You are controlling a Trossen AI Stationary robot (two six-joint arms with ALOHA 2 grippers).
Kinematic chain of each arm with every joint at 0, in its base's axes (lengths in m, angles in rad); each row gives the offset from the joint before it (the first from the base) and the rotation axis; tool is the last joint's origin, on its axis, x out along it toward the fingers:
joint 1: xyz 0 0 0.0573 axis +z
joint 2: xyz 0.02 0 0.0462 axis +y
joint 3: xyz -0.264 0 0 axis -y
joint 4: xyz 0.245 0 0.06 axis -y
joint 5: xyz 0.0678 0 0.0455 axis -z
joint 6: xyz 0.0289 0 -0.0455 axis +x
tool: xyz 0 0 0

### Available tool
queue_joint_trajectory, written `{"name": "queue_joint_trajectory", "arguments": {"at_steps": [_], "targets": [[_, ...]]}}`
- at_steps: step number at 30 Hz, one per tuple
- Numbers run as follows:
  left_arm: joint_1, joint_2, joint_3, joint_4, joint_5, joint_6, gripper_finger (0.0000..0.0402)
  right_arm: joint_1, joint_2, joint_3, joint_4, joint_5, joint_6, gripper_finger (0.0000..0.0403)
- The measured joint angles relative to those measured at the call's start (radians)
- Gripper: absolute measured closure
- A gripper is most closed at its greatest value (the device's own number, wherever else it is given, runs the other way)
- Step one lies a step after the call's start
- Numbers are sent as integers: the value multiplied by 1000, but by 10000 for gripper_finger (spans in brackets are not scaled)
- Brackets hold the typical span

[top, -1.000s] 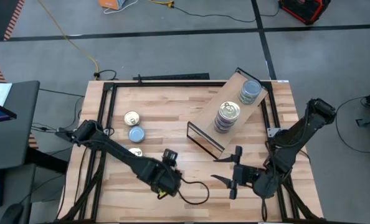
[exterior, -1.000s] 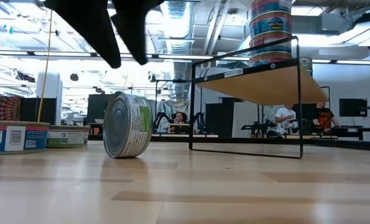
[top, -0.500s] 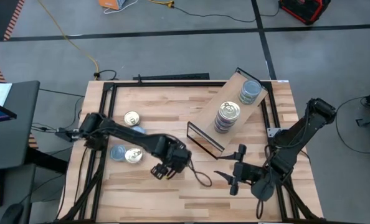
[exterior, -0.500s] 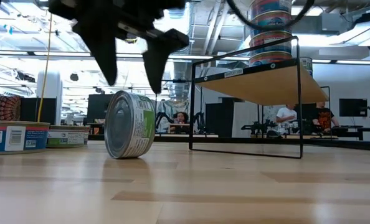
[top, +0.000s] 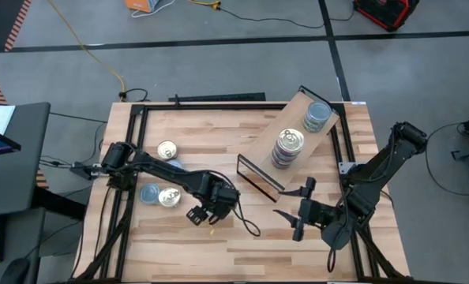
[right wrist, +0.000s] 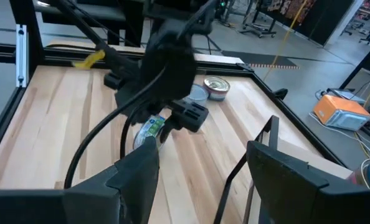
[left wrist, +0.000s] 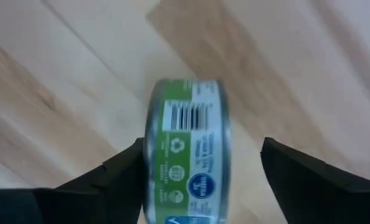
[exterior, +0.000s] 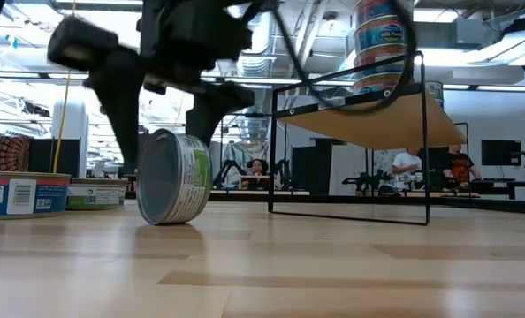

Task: Stack canned seafood by type on shelf
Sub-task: Stack the green tuna can on the shelf

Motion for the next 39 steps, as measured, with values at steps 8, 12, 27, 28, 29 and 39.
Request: {"name": "queue_joint_trajectory", "arguments": {"at_steps": [8,12,27,28,29,39], "targets": [[-16,-2,-11,8,-108,-10,260,-22,0,0,3,3,4,127],[-11,-15,-11,-19,-64,-63,277,-10,0,0,3,3,8,127],[61,-357,-5,353,93,-242,277,125,-37,0,-27,177,68,127],[62,-370,-6,381,89,-234,277,132,-38,0,-26,214,68,127],[63,-379,-6,410,84,-223,277,141,-40,0,-18,258,65,127],[121,-365,-6,683,90,-109,277,91,-169,0,9,233,-42,127]]}}
